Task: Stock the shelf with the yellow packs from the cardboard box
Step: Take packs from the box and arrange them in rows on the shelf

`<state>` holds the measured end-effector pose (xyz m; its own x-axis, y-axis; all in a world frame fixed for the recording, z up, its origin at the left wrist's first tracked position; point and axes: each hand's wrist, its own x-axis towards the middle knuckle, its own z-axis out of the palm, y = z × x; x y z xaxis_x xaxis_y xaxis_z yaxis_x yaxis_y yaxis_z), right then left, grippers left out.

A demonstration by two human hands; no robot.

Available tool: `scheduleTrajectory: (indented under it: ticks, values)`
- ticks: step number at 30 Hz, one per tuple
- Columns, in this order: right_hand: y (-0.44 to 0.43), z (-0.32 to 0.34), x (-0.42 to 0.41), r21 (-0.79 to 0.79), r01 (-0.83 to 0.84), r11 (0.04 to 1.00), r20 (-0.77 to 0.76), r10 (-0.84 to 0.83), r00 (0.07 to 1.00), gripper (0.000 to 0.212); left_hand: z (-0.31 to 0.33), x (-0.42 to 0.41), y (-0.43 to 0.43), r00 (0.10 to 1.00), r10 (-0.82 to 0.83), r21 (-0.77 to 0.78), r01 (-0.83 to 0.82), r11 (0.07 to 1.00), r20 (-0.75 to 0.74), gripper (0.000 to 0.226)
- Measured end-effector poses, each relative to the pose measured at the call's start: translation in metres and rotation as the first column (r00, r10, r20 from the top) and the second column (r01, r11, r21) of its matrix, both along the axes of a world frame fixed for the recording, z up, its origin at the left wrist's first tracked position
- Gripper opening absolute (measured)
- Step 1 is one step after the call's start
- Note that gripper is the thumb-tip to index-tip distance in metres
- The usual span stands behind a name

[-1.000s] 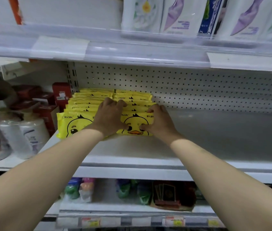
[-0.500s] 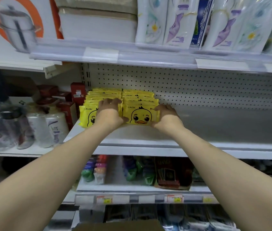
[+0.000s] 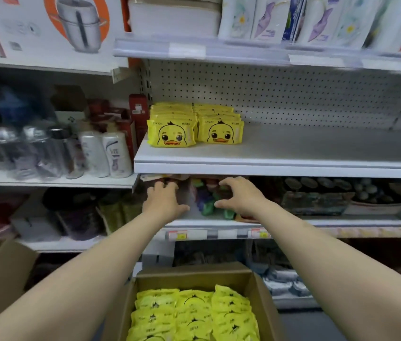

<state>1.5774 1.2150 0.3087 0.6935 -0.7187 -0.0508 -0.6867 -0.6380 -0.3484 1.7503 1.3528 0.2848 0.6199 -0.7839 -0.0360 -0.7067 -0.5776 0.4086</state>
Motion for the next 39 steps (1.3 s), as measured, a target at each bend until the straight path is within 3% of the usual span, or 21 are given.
scheduleTrajectory:
  ticks: [19, 28, 32, 35, 39]
  values:
    - [0.059, -0.212, -0.019, 0.341, -0.003, 0.940, -0.330, 0.123, 0.936, 0.077, -0.209, -0.028, 0.085, 0.970, 0.115, 0.408, -0.018, 0.913, -0.214, 0.077]
    - [0.070, -0.329, -0.023, 0.554, 0.043, 0.831, -0.431, 0.242, 0.870, 0.070, -0.314, -0.034, 0.121, 0.862, 0.274, 0.556, 0.010, 0.831, -0.426, 0.069]
    - [0.078, -0.375, -0.027, 0.639, 0.075, 0.766, -0.446, 0.290, 0.847, 0.064, -0.353, -0.040, 0.137, 0.768, 0.268, 0.598, 0.180, 0.781, -0.581, 0.064]
    - [0.084, -0.402, -0.031, 0.688, 0.111, 0.718, -0.455, 0.307, 0.836, 0.059, -0.373, -0.046, 0.143, 0.716, 0.239, 0.647, 0.370, 0.666, -0.656, 0.058]
    - [0.088, -0.430, -0.032, 0.691, 0.077, 0.719, -0.442, 0.336, 0.832, 0.048, -0.398, -0.047, 0.152, 0.689, 0.261, 0.668, 0.423, 0.613, -0.676, 0.055]
